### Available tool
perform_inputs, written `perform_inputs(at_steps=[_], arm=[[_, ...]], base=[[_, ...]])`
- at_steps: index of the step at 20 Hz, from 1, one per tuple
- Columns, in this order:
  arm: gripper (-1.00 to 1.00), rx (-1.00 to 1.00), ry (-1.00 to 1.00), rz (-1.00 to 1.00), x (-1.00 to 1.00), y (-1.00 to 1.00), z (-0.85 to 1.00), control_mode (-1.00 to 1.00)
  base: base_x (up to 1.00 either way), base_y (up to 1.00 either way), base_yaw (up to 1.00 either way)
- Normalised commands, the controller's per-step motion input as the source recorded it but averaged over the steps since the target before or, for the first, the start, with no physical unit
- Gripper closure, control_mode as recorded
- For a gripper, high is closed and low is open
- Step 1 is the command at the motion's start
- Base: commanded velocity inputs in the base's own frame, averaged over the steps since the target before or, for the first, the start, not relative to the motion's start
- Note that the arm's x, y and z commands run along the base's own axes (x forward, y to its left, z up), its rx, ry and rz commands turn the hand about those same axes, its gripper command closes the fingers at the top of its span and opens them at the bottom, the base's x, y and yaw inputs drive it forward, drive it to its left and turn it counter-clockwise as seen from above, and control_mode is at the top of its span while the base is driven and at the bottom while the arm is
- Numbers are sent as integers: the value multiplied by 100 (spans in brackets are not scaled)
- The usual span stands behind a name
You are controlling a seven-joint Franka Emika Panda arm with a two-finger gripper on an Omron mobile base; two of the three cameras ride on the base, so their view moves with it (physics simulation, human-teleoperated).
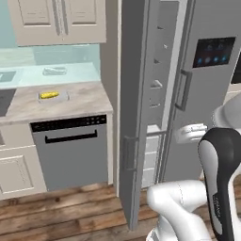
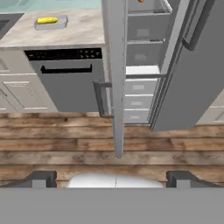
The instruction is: Take the carrot and corn out of the freezer and place them in the tupperware container on the counter. Then put the tupperware containing the vegetables back in the freezer.
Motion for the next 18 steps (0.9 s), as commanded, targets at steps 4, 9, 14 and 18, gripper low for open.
perform_inputs(at_steps=[4, 9, 14, 18], arm=[[-100, 0, 0, 0, 0, 0, 0, 100], [-100, 0, 0, 0, 0, 0, 0, 100], [-100, 0, 0, 0, 0, 0, 0, 100], [-100, 0, 0, 0, 0, 0, 0, 100]], base=[[0, -91, 0], [15, -82, 0], [57, -46, 0], [60, -6, 3]])
